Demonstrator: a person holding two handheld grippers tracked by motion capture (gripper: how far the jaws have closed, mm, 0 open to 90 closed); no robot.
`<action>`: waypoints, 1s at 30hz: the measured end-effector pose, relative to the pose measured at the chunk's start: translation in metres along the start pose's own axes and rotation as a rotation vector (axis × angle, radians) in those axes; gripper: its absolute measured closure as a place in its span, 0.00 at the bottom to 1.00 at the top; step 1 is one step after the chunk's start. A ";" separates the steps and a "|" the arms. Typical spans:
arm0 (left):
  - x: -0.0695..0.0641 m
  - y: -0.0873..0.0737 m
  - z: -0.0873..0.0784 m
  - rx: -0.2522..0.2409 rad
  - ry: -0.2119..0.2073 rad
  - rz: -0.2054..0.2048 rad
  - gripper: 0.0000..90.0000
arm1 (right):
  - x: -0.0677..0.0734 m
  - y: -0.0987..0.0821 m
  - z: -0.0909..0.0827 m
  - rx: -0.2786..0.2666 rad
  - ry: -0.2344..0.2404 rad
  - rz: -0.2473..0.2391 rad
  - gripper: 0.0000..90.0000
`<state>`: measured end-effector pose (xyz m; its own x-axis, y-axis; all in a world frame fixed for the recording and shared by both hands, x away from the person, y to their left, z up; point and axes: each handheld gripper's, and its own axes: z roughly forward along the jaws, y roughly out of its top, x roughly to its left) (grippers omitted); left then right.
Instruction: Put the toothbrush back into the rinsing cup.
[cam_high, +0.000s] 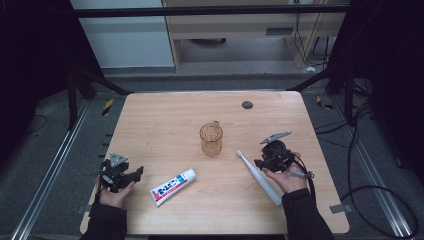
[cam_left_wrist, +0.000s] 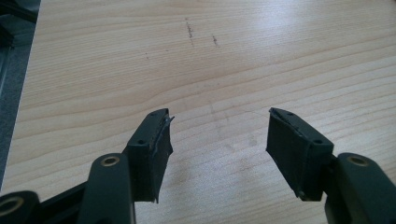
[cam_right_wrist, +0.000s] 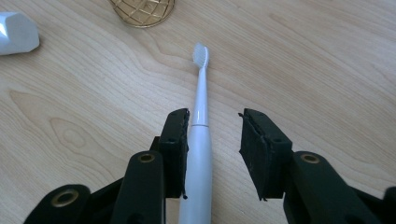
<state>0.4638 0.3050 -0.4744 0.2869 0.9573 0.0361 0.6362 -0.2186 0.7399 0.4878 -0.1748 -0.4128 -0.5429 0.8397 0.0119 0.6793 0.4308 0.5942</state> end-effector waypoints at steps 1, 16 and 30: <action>0.000 0.000 0.000 0.000 -0.001 0.000 0.43 | 0.000 0.001 0.001 0.007 0.000 0.002 0.68; 0.000 0.000 0.000 0.003 -0.001 0.003 0.43 | -0.001 0.005 0.018 0.090 0.015 -0.005 0.68; 0.000 0.000 0.001 0.006 0.002 0.004 0.43 | 0.000 0.003 0.032 0.166 0.028 -0.022 0.66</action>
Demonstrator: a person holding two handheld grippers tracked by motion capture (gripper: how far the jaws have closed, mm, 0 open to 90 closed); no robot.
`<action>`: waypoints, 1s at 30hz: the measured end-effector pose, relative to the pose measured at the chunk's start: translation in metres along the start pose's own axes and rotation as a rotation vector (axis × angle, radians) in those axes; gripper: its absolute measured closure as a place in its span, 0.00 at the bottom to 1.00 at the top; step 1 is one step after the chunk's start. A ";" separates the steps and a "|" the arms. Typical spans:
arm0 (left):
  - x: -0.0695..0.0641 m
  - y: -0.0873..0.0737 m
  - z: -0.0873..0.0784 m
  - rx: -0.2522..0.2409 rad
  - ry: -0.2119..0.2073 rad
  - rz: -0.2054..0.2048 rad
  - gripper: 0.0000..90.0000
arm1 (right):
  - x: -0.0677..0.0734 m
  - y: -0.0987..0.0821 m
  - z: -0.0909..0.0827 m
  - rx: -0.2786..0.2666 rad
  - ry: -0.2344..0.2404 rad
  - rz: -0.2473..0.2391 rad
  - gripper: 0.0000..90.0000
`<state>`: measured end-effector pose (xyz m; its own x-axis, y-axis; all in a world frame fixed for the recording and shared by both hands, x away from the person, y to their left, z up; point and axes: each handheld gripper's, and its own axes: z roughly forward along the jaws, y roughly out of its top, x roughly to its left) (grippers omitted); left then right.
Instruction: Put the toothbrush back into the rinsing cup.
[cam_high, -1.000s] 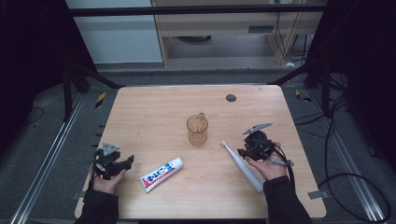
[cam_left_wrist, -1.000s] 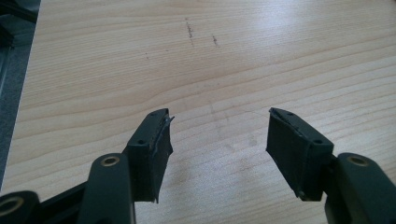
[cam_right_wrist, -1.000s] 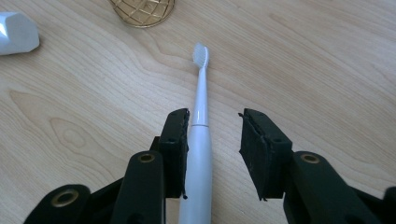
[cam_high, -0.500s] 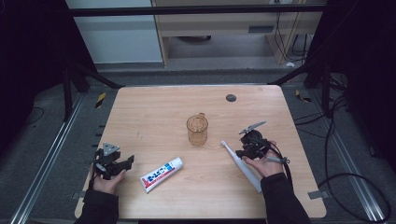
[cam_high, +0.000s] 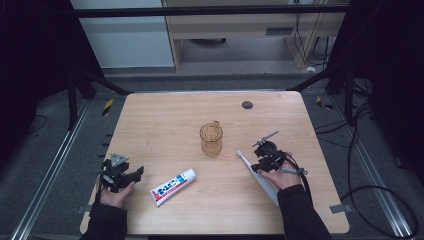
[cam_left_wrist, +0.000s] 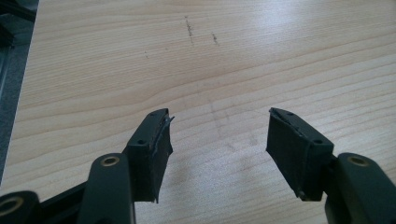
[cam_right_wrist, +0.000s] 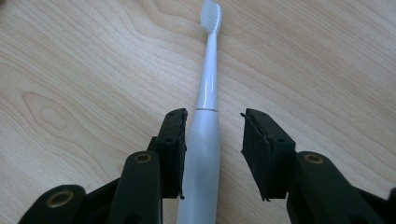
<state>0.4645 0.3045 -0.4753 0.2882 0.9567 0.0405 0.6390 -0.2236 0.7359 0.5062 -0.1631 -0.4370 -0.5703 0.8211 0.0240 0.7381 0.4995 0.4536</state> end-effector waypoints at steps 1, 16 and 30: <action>0.000 0.000 0.000 0.000 0.000 0.000 0.43 | 0.000 0.000 0.001 0.004 0.001 -0.001 0.66; -0.002 0.000 0.001 0.006 0.004 0.009 0.43 | 0.001 -0.003 0.014 0.062 0.012 -0.015 0.65; -0.002 0.000 0.001 0.005 0.006 0.010 0.43 | 0.002 -0.006 0.023 0.089 0.021 -0.001 0.66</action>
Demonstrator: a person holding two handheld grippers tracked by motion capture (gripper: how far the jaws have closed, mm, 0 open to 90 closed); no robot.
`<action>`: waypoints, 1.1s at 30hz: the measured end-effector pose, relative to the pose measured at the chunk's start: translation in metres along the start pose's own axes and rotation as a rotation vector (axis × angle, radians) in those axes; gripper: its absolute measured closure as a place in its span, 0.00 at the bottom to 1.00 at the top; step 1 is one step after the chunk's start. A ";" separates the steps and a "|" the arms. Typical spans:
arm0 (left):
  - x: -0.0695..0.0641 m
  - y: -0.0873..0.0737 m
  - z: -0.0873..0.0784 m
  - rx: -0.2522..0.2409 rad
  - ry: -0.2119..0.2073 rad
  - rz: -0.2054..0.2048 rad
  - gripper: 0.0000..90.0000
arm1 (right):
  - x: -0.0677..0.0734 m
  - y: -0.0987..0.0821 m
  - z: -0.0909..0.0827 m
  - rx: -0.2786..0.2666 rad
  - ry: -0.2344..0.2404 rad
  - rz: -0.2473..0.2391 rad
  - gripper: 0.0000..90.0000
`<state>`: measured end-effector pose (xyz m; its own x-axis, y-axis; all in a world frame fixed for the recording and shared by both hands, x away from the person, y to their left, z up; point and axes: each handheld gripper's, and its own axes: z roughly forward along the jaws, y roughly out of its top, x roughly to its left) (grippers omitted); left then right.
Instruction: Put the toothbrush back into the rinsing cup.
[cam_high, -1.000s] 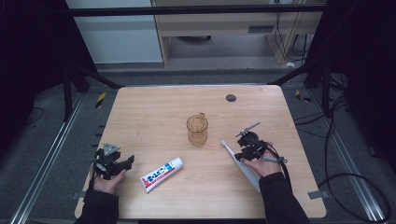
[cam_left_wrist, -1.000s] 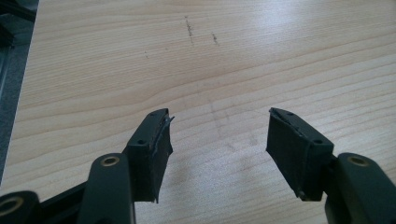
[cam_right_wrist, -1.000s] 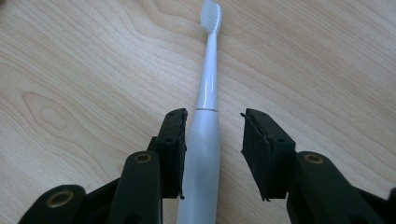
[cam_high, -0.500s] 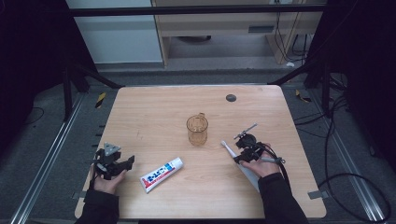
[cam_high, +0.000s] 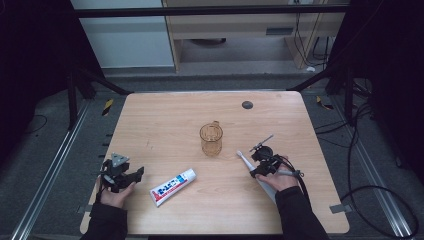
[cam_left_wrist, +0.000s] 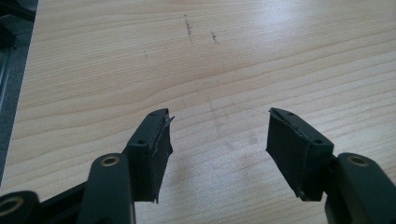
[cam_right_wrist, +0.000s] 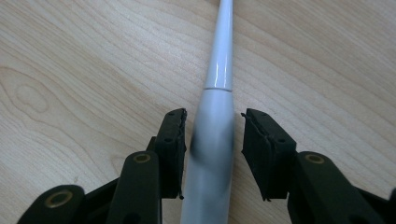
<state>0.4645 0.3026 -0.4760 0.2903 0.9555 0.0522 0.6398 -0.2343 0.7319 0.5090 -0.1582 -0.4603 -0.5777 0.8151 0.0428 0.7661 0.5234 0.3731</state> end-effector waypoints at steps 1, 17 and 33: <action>0.000 0.000 0.000 0.000 -0.001 0.000 0.43 | 0.000 0.000 0.001 0.003 0.000 -0.001 0.66; 0.000 0.000 0.000 0.000 -0.002 -0.001 0.43 | 0.001 -0.002 0.010 0.024 0.000 0.015 0.74; 0.000 0.000 0.000 0.000 -0.002 -0.001 0.43 | -0.001 -0.003 0.001 -0.022 -0.002 0.059 0.75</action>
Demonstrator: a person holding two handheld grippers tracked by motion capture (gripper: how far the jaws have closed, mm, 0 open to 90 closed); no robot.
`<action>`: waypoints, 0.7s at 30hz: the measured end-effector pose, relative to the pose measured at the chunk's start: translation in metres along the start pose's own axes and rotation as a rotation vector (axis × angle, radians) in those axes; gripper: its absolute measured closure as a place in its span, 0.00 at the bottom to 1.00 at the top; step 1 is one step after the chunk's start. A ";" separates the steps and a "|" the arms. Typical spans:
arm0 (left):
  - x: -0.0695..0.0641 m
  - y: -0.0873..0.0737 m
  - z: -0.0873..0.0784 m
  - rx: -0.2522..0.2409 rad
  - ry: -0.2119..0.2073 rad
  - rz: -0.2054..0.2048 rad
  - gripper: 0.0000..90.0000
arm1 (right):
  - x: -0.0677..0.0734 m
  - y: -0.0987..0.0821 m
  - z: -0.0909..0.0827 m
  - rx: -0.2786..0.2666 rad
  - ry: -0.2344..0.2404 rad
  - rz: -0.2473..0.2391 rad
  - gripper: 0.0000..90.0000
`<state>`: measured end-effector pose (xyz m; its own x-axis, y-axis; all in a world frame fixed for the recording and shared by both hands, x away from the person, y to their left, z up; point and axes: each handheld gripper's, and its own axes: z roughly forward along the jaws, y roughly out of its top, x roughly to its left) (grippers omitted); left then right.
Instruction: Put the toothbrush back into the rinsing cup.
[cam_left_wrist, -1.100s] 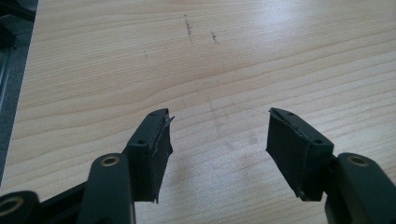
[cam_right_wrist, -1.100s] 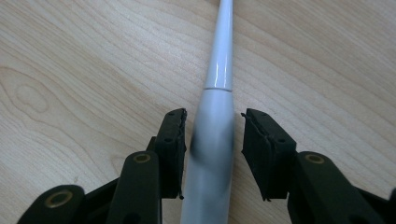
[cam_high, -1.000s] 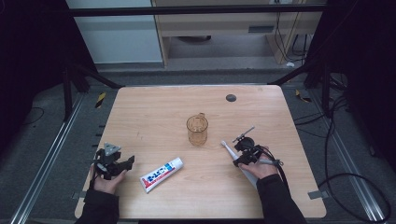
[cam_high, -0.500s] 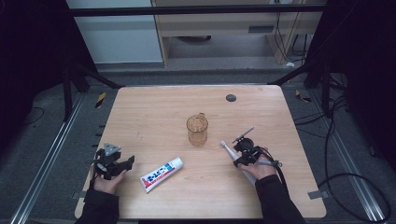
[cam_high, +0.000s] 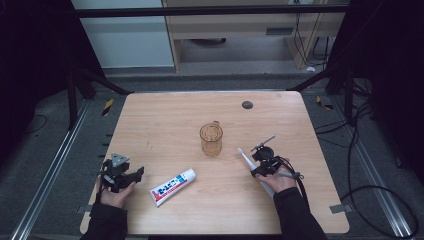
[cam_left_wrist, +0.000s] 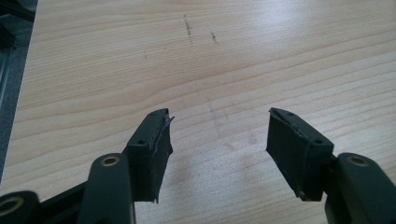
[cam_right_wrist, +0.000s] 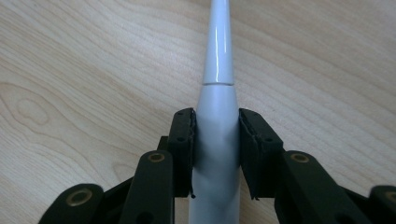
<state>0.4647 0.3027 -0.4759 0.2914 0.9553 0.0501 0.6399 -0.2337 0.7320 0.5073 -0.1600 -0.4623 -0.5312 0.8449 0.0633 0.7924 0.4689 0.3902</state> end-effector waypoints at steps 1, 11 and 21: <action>0.000 0.000 0.000 0.000 0.000 0.000 0.43 | 0.001 0.000 -0.002 -0.011 -0.001 0.006 0.75; 0.000 0.000 0.000 -0.002 0.000 0.000 0.43 | 0.001 0.000 -0.018 -0.115 -0.007 0.009 0.75; 0.000 0.000 -0.001 -0.003 0.001 -0.001 0.43 | -0.001 0.000 -0.037 -0.231 -0.002 0.033 0.75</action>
<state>0.4644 0.3026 -0.4753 0.2903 0.9557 0.0497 0.6378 -0.2319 0.7344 0.4965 -0.1705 -0.4282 -0.5052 0.8595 0.0774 0.7193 0.3699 0.5880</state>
